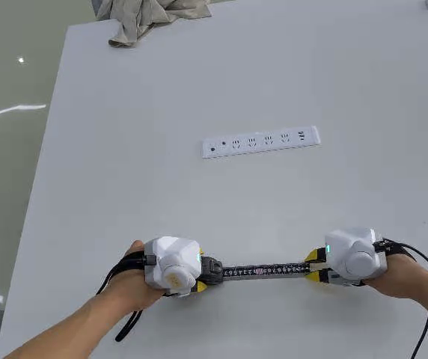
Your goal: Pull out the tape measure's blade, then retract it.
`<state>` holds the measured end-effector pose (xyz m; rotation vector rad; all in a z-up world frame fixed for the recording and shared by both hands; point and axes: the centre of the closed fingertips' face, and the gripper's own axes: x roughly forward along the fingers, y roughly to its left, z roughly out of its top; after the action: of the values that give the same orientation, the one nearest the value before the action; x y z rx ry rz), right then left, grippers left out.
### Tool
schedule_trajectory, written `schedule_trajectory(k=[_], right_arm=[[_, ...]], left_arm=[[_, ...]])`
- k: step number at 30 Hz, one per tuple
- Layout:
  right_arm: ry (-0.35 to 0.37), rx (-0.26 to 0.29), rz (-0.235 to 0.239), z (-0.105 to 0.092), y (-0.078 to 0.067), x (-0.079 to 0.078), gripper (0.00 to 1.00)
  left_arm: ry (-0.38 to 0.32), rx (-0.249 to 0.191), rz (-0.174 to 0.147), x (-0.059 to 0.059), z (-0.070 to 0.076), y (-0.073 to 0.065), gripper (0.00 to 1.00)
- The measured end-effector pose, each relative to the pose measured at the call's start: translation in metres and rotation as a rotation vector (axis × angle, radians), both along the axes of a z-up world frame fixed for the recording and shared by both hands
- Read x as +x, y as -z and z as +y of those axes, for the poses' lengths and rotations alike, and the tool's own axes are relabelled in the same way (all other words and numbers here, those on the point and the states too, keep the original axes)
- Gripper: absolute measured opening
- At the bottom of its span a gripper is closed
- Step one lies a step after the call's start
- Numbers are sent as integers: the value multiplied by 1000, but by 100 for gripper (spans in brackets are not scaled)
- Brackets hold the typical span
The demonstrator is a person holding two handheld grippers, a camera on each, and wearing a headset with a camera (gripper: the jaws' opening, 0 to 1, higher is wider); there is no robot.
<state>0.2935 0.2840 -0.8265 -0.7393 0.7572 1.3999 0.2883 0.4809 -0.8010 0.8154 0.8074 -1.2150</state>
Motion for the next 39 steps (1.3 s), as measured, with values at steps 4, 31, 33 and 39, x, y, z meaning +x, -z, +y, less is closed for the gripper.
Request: schedule_trajectory(k=[4,31,33,39], right_arm=[[3,-8,-4,-8,-1,0,14],[38,-32,-1,-47,-3,2,14],[40,-33,-1,-49,-3,2,14],[44,-34,-2,-54,-2,3,14]], left_arm=[[0,0,1,0,0,0,34],[0,7,3,1,0,1,34],[1,8,3,1,0,1,34],[1,9,4,1,0,1,34]])
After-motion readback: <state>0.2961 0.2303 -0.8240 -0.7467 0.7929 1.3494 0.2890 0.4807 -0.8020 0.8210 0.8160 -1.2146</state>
